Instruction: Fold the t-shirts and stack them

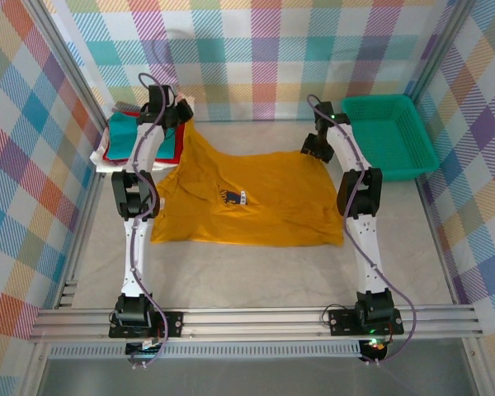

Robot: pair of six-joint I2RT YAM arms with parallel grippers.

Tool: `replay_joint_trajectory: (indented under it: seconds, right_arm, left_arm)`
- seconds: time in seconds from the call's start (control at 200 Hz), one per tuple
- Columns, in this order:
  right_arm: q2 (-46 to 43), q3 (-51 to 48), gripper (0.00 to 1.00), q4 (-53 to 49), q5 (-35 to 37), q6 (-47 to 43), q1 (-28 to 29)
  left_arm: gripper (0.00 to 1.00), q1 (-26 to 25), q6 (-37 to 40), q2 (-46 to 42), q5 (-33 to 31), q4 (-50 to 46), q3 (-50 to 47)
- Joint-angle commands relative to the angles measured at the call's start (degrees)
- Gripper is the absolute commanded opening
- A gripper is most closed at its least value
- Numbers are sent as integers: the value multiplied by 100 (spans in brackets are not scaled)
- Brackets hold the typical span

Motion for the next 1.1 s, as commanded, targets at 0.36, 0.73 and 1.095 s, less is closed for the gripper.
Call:
replay_joint_trajectory:
  seconds: [0.36, 0.73, 1.095]
  right_arm:
    - [-187, -19, 25, 305, 179, -303, 25]
    - [-89, 118, 27, 558, -89, -619, -47]
    - [80, 71, 55, 456, 493, -323, -147]
  left_arm:
    - [0, -48, -63, 8, 53, -61, 412]
    - [0, -37, 149, -88, 50, -128, 419]
    - [0, -35, 118, -44, 85, -151, 413]
